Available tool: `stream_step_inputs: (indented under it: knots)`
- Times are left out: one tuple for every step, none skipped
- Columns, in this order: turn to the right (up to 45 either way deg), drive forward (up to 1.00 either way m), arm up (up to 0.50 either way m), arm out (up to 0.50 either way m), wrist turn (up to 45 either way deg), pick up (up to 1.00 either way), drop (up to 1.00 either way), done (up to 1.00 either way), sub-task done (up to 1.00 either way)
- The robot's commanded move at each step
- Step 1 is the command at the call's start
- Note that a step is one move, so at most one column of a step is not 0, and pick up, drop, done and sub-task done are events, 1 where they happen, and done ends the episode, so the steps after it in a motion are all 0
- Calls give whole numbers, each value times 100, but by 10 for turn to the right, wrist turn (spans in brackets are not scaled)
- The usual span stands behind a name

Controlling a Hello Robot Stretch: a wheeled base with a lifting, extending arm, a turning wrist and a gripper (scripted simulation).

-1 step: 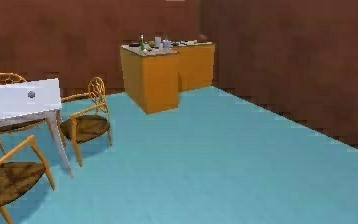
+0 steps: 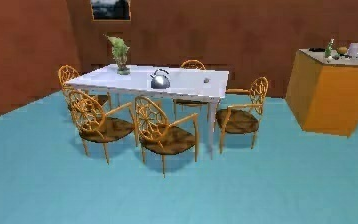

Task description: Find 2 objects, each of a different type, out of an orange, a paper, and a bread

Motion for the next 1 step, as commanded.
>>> stream_step_inputs:
  knots:
    - [-450,0,0,0,0,0,0,0,0]
